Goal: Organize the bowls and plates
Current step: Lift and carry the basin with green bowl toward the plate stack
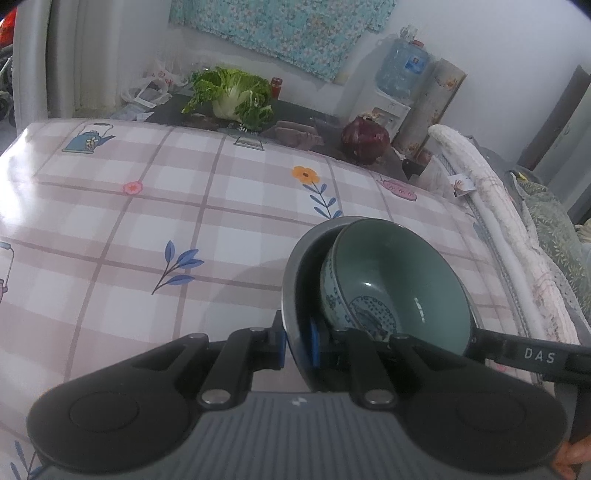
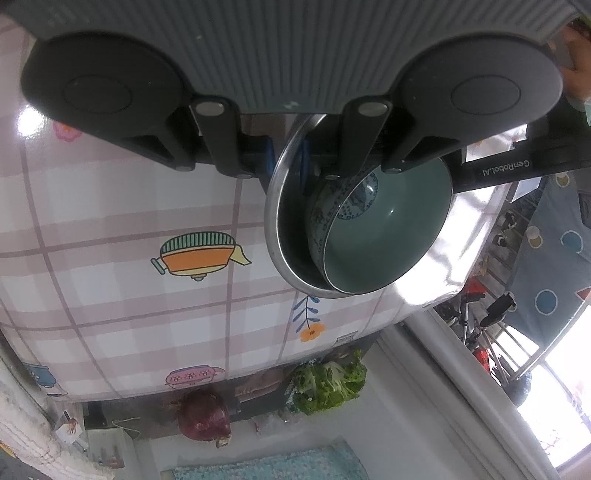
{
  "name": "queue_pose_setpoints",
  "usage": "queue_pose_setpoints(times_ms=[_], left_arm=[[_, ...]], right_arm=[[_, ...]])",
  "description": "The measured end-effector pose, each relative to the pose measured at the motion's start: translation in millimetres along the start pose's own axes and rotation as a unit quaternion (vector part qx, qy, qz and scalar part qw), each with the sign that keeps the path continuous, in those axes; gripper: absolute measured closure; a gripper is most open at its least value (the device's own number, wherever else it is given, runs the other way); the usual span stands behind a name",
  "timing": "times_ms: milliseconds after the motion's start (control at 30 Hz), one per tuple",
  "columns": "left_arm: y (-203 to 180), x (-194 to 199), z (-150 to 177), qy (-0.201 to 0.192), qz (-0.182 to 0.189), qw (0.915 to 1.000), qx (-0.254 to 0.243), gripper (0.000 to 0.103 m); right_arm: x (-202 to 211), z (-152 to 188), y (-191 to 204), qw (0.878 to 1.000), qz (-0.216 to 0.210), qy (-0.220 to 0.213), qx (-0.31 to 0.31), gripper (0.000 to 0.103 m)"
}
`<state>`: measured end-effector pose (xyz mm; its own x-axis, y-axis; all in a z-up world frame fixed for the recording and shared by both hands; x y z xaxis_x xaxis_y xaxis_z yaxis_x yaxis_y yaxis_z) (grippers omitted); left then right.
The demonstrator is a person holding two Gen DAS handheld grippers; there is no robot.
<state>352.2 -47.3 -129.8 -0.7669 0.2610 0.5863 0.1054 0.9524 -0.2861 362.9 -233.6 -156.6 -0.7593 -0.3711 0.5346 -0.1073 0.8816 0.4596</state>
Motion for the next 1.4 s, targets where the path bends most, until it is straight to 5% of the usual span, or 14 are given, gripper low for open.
queue_pose_setpoints(times_ms=[433,833,1400], left_arm=[[-5.7,16.6,-6.4,-0.009,0.007,0.9999,0.006,0.091],[-38.1,78.6,-3.6,-0.029,0.036,0.9989,-0.003,0.091],[-44.1,149.7,95.6,0.021,0.043,0.9988,-0.005,0.092]], right_arm=[[15.3,-6.6,6.6,1.0,0.001,-0.01,0.007,0.09],[93.3,-6.4,23.5,0.999,0.014,-0.04,0.012,0.09],[189.4,105.3,22.2,0.999,0.037,-0.022,-0.024,0.089]])
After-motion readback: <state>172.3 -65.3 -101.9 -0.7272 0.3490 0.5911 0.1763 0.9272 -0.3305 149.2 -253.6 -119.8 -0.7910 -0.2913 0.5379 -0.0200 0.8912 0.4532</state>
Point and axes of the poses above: each gripper's, at about its wrist camera, not at the fingertips, and x roughly against the way its jaws point, y to its left, z to its underside, the point moved 10 cm from there along -x, roughly the way its jaws point, and after that the axes turned 14 degrees about -y, right-handed, at the moved point
